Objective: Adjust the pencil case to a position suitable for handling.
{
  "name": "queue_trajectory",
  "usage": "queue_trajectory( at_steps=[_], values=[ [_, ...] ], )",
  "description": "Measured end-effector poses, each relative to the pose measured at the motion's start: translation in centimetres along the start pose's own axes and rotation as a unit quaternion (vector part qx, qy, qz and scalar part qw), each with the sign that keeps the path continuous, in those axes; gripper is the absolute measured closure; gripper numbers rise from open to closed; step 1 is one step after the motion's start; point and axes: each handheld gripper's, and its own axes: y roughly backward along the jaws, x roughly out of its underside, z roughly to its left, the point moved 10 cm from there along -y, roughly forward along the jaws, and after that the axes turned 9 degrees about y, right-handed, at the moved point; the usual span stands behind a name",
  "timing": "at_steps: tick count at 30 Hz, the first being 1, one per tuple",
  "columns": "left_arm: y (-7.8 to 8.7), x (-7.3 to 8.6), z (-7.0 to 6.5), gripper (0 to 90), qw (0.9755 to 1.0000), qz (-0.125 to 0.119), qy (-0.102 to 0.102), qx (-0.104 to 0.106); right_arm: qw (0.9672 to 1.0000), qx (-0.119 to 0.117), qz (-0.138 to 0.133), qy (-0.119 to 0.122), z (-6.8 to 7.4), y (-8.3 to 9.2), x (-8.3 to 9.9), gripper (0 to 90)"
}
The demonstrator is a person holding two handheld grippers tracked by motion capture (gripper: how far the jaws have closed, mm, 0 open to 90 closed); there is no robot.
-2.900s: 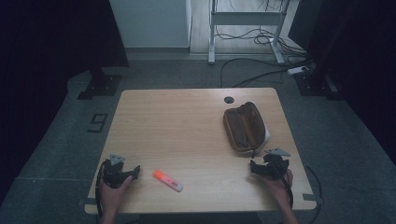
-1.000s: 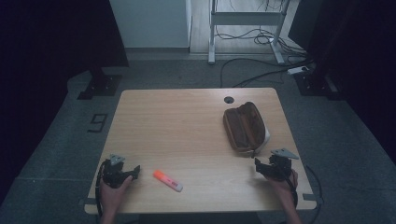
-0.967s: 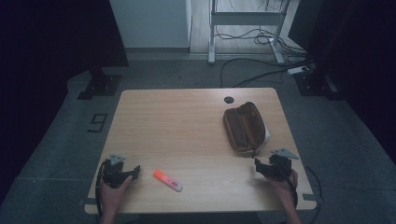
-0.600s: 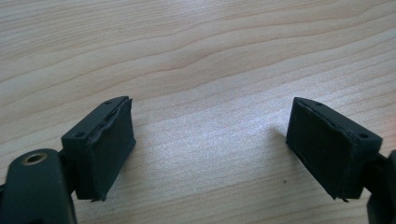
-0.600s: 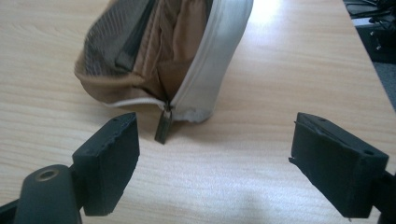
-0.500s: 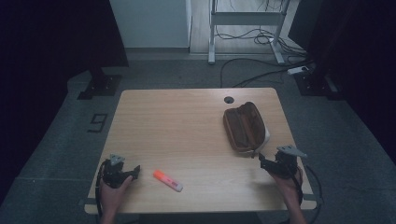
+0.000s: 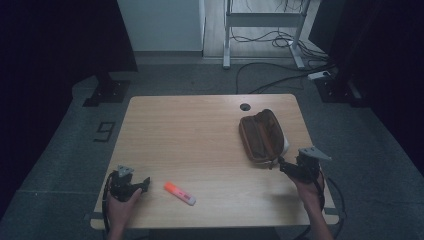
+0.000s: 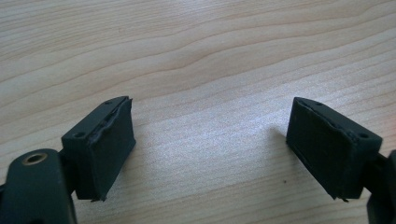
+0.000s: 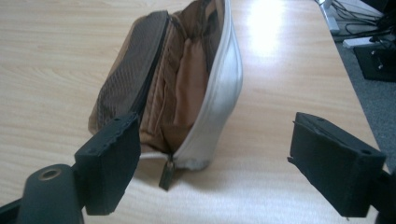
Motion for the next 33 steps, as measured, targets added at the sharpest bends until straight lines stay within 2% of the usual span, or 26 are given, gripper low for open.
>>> queue_trajectory(
  at_steps=[5, 25, 29, 33],
  values=[
    [0.0, 0.0, 0.0, 14.9, 1.0, 0.0, 0.0, 0.0, 1.0, 0.0, -0.002, 0.001, -0.2, -0.7, -1.1, 17.8],
    [0.0, 0.0, 0.0, 15.0, 1.0, 0.0, 0.0, 0.0, 0.9999, 0.002, 0.011, -0.004, -0.8, -4.9, -2.6, 24.3],
    [0.0, 0.0, 0.0, 15.0, 1.0, 0.0, 0.0, 0.0, 0.9999, 0.003, 0.014, -0.003, -1.0, -5.7, -2.5, 25.5],
    [0.0, 0.0, 0.0, 15.0, 1.0, 0.0, 0.0, 0.0, 0.9997, 0.003, 0.02, -0.013, -1.3, -6.8, -2.1, 26.2]
  ],
)
